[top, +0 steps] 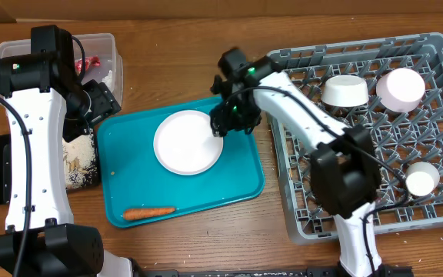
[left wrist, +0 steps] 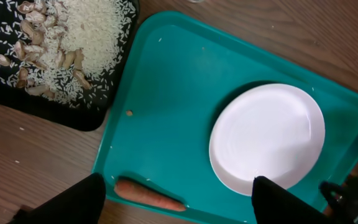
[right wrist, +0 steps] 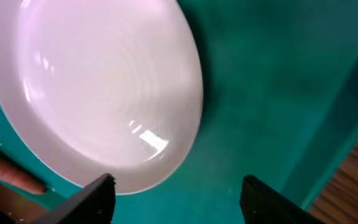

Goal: Sort waste into correct bins and load items into the dishwasher
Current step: 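Release the plate with left gripper and grasp its rim with right gripper, then lift the pink plate with right gripper and carry it into the rack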

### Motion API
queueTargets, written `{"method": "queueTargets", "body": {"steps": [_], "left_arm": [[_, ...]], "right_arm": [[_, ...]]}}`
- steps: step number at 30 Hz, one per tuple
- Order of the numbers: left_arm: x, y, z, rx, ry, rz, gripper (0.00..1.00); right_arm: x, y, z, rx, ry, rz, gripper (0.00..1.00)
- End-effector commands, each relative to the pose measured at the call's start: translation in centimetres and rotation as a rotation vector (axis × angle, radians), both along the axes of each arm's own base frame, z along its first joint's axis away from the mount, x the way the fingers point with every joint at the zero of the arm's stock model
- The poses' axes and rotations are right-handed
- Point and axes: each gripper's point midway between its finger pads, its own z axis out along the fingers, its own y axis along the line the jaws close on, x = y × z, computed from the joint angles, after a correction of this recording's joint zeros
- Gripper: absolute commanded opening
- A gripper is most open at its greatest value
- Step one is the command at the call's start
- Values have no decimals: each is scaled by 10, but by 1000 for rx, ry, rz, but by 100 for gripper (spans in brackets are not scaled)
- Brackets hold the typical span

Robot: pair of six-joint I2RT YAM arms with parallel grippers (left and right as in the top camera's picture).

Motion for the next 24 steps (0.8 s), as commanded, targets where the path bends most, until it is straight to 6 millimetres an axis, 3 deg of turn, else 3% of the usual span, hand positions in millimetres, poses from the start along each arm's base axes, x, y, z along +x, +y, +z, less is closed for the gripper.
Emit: {"method": "queueTargets", "body": {"steps": [1,5,9,15,17,20,24], "left_arm": [[2,1,5,7,-17,6,78],[2,1,5,7,-17,5,79],[2,1,5,8,-16,5,79],[2,1,5,8,-16,5,80],[2,1,5,8,-16,5,80],[2,1,5,12,-16,3,80],[1,3,5,24,-14,5,81]], "right_arm": [[-7,10,-20,-18,23,16,62],[-7,7,-48,-107,35,-21,56],[-4,4,-61,-143,27,-37,42],[11,-4,-53,-144,-1,-65,4],[19,-12,-45,-157,-13,-84,4],[38,-29,-16,-180,-62,-127,4],[76,-59,52,-174,-211,-215,4]]}}
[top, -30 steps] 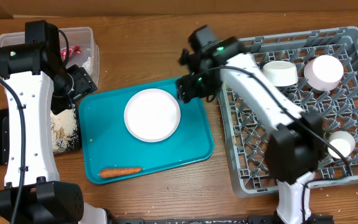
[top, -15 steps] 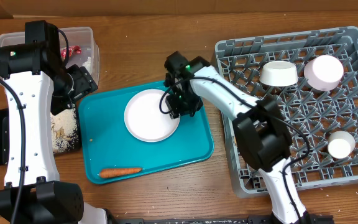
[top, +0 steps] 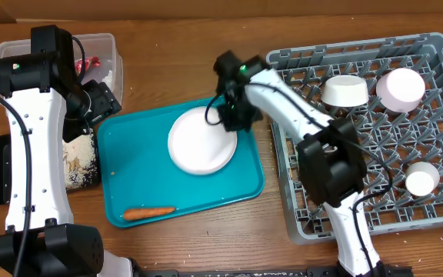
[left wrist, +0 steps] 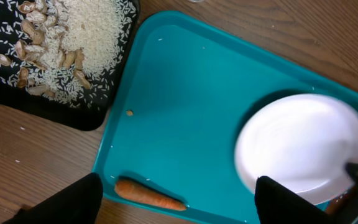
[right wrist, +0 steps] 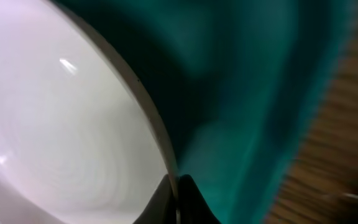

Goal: Sort waste into correct bins and load items into the dishwasher
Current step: 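Lift the pink plate with right gripper and carry it into the rack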

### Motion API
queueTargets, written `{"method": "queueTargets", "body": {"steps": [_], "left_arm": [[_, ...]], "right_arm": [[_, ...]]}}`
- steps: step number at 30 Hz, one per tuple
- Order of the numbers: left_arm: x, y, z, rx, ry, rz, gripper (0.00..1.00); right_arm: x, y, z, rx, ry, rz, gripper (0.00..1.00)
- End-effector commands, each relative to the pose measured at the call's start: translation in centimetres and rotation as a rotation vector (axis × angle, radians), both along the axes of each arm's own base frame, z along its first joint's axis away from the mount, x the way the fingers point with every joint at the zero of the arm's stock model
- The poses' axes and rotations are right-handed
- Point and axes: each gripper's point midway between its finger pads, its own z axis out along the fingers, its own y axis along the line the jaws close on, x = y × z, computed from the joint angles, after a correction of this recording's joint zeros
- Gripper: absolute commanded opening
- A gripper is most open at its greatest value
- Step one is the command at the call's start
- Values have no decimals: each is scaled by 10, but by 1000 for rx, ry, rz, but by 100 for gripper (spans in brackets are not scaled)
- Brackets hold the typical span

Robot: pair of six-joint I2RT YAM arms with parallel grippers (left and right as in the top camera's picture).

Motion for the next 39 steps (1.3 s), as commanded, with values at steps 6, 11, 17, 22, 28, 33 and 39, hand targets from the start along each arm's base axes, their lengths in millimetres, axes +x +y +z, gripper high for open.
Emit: {"method": "queueTargets", "body": {"steps": [6,11,17,22,28,33,39], "left_arm": [[3,4,5,26,-22,6,82],[5,4,6,27,-31,6,83],[9,5,7,28,-45,6,84],[9,5,7,29,-45,7,84],[9,5,7,28,-46,7,84],[10,5,7,28,-49,10,84],[9,5,7,28,-48,10,84]], "right_arm": [[82,-103,179,-75,-514,-239,4],[84,-204,227,-411,-692,-499,4],[57,-262,230,-663,-712,-765,4],[34,-280,223,-821,-743,-900,4],[19,-267,185,-854,-670,-878,4],[15,-240,164,-847,-657,-797,4],[11,-218,151,-840,-662,-733,4]]}}
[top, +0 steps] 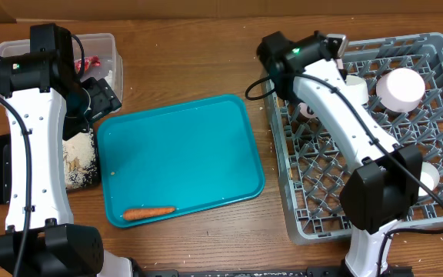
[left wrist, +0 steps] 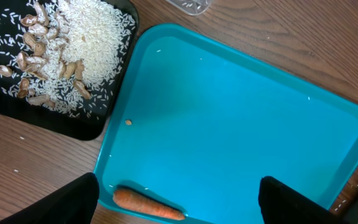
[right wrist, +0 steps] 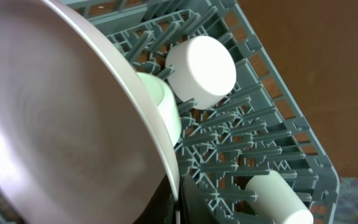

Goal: Sort waste into correct bins and load items into the dishwasher
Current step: 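Lift the pink plate with right gripper and carry it into the rack, then stand the plate upright at the rack's left edge and release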

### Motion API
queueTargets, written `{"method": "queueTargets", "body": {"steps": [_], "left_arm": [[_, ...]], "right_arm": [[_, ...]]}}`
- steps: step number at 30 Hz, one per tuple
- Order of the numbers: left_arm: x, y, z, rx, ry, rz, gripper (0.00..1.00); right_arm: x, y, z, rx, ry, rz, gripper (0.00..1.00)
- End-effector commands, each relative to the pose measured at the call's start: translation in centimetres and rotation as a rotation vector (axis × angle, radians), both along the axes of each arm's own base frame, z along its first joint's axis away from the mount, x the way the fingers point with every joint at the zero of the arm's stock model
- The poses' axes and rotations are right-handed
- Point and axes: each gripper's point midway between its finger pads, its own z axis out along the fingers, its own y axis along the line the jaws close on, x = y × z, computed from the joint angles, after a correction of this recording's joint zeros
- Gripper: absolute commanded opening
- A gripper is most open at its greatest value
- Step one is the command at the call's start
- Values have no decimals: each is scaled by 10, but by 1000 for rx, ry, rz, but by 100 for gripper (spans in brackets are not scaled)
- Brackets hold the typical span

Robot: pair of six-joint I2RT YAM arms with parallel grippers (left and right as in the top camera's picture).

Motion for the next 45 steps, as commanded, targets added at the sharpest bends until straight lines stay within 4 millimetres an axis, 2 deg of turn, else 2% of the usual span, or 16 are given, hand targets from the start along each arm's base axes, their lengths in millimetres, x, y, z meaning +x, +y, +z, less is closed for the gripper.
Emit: {"method": "queueTargets", "body": {"steps": [1,6,11,14,17,19,22,26,28,29,31,33,35,37,40,45], "left_arm": [[2,2,5,14,-18,7,84],[2,2,5,14,-19,7,84],[3,2,5,15,-23,7,85],[4,2,6,15,-27,8,87],[5,2,6,15,-29,8,88],[5,2,6,16,-29,8,88],[5,2,6,15,-28,7,88],[4,2,6,15,-25,7,89],[4,2,6,15,-24,7,90],[4,2,6,15,-24,7,90],[4,2,6,15,-24,7,92],[4,2,5,13,-24,7,93],[2,1,5,10,-18,6,93],[-1,-1,4,-1,-4,4,93],[-11,-10,-3,-40,45,2,96],[-42,-31,-31,-85,204,84,97]], "right_arm": [[-2,5,-5,-4,-7,2,4],[-9,24,-24,124,49,7,4],[-16,62,-42,275,95,50,4],[-19,84,-45,313,101,95,7],[-23,101,-45,313,103,138,16],[-26,110,-44,312,105,160,53],[-30,118,-42,317,104,184,69],[-30,129,-28,356,113,251,72],[-27,145,-21,416,152,363,74],[-27,159,-18,461,188,456,75],[-35,196,-13,592,289,705,87],[-58,236,-7,747,409,977,91],[-72,253,-4,853,456,1060,94],[-76,257,-3,884,466,1065,96],[-68,249,-4,864,437,1006,97],[-44,213,-5,846,376,859,97]]}}
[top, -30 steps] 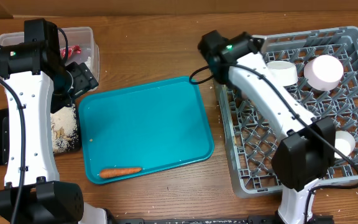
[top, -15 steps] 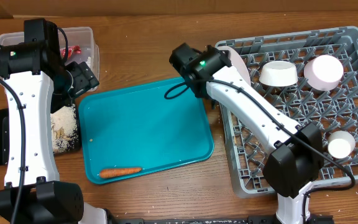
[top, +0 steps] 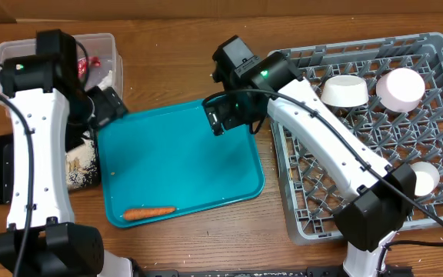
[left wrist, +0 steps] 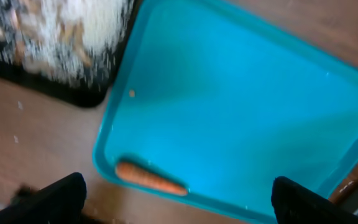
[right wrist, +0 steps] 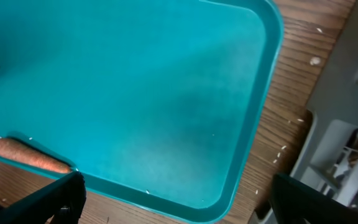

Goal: Sort waste into correct bins and load items into the dishwasher
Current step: 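Stand the plate upright at the rack's left edge and release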

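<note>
An orange carrot (top: 148,212) lies alone at the front edge of the teal tray (top: 183,158). My right gripper (top: 223,119) hangs open and empty over the tray's far right part; its wrist view shows the carrot (right wrist: 30,157) at lower left. My left gripper (top: 104,108) is open at the tray's far left corner, and the carrot (left wrist: 149,179) sits between its spread fingers in a blurred view. The grey dish rack (top: 375,146) holds a white bowl (top: 344,90) and two white cups (top: 401,88). No plate shows in any view.
A clear bin (top: 98,54) with a red wrapper stands at the back left. In front of it a black bin (top: 79,165) holds rice and peanut shells. Rice grains dot the wood between the tray and the rack (right wrist: 347,143).
My right gripper was shut on the white plate over the rack's left end; now it is open and empty over the tray's right part. The left wrist view has shifted and blurred.
The plate first lay on the tray with my right gripper open at its rim. Then the gripper was shut on the rim, the plate shifted right. Later it held the plate on edge over the rack. Now that gripper is empty above the tray.
</note>
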### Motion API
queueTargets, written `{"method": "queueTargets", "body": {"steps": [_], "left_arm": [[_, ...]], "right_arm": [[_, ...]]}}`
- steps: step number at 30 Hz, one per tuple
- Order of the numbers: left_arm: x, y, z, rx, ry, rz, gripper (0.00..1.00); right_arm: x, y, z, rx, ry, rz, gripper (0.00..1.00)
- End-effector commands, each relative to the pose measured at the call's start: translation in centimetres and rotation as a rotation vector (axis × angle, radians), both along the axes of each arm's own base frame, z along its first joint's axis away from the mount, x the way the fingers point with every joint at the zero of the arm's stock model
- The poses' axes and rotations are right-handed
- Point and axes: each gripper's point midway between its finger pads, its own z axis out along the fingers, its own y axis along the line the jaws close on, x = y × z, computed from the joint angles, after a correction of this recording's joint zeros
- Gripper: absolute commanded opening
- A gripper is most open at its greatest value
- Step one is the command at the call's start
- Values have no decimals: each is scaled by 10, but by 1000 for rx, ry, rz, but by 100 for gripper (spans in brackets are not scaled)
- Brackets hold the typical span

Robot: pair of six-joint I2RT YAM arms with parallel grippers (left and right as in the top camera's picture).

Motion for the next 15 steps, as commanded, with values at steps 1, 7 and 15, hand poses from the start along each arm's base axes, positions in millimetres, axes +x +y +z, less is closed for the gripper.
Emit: {"method": "queueTargets", "body": {"steps": [1,7,15], "left_arm": [[-19,-22,-22,-38,102,54,97],[-55,-62,-65,-21,260,57,99],[-100,-81,-104,7,290,166,100]], "right_arm": [[21,-29,23,37,-44,-82,97],[50,-108,41,44,-70,-279,96],[54,-220,43,12,-9,-550,97]]}}
